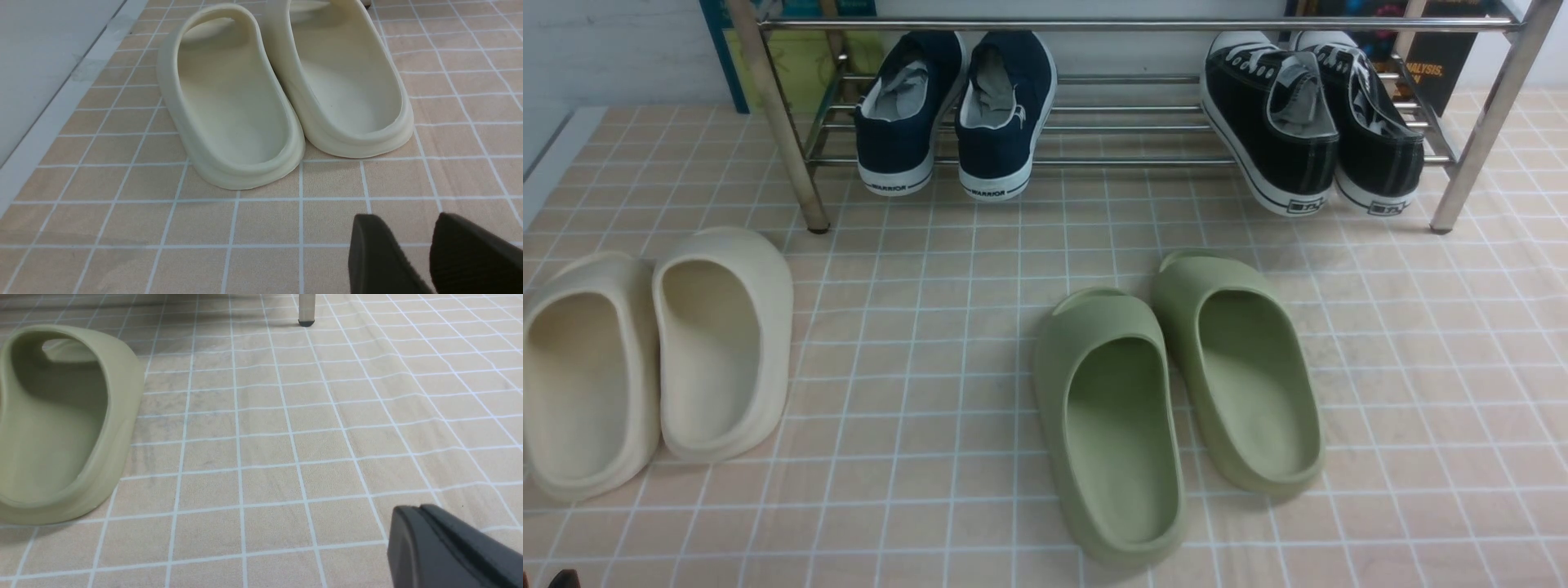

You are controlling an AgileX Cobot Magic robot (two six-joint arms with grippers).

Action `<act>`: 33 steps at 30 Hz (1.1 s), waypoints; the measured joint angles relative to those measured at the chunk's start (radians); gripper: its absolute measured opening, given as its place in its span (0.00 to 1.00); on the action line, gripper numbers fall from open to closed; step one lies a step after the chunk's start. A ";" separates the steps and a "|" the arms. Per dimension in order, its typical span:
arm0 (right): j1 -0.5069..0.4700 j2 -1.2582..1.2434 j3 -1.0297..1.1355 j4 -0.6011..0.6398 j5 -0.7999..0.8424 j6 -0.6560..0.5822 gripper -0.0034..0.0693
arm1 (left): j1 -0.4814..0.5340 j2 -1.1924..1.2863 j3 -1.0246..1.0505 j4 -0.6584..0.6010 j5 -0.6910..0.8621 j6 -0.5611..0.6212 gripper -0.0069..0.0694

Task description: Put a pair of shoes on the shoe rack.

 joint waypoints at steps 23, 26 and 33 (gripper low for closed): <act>0.000 0.000 0.000 -0.001 0.000 -0.001 0.04 | 0.000 0.000 0.000 0.000 0.000 0.000 0.40; 0.000 0.000 0.000 -0.001 0.000 -0.001 0.04 | 0.000 0.000 0.000 0.000 0.000 0.000 0.40; 0.000 0.000 0.000 -0.001 0.000 -0.001 0.05 | 0.000 0.000 0.000 0.000 0.000 0.000 0.40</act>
